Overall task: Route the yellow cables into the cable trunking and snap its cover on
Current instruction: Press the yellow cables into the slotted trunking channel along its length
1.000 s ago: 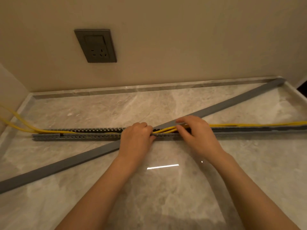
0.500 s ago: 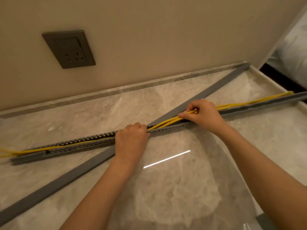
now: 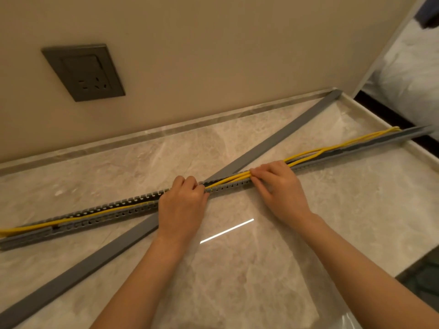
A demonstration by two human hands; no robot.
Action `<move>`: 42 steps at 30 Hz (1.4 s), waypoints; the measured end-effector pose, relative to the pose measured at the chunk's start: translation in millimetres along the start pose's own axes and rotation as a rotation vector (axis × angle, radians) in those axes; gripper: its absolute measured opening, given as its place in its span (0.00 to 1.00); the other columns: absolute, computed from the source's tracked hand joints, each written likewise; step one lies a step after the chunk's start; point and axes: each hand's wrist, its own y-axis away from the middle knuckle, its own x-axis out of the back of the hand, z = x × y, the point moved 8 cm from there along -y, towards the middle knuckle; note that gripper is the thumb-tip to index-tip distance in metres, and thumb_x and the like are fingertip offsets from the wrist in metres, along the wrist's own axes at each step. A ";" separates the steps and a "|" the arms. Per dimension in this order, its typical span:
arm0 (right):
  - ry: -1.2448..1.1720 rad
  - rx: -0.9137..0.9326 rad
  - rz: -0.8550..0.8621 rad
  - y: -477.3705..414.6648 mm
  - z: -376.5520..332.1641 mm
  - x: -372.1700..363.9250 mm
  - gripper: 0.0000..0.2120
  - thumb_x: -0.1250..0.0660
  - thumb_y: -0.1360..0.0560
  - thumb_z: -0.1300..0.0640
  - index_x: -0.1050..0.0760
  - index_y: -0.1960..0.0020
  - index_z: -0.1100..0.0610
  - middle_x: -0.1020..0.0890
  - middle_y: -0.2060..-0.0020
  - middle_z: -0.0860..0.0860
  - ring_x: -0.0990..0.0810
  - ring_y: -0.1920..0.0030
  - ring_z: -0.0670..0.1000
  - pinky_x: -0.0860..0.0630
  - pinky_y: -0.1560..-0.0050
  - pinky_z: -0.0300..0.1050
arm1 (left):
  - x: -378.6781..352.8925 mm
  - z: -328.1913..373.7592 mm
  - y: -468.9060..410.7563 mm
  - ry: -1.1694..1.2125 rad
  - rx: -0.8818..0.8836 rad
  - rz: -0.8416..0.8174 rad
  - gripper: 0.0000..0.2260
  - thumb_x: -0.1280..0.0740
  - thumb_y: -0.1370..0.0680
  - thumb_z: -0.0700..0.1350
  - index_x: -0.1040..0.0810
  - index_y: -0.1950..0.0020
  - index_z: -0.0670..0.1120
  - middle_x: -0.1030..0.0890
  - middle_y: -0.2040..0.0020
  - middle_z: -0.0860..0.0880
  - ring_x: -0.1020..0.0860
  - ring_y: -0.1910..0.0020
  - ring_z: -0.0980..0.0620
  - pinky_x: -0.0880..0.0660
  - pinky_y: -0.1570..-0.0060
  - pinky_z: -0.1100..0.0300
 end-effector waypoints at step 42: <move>0.076 -0.078 -0.456 -31.7 183.2 40.5 0.18 0.42 0.23 0.44 0.24 0.41 0.53 0.20 0.46 0.54 0.26 0.44 0.57 0.35 0.42 0.51 | -36.5 95.0 -40.7 -0.157 0.353 -0.086 0.11 0.29 0.30 0.52 0.23 0.62 0.45 0.21 0.64 0.47 0.27 0.59 0.44 0.33 0.57 0.51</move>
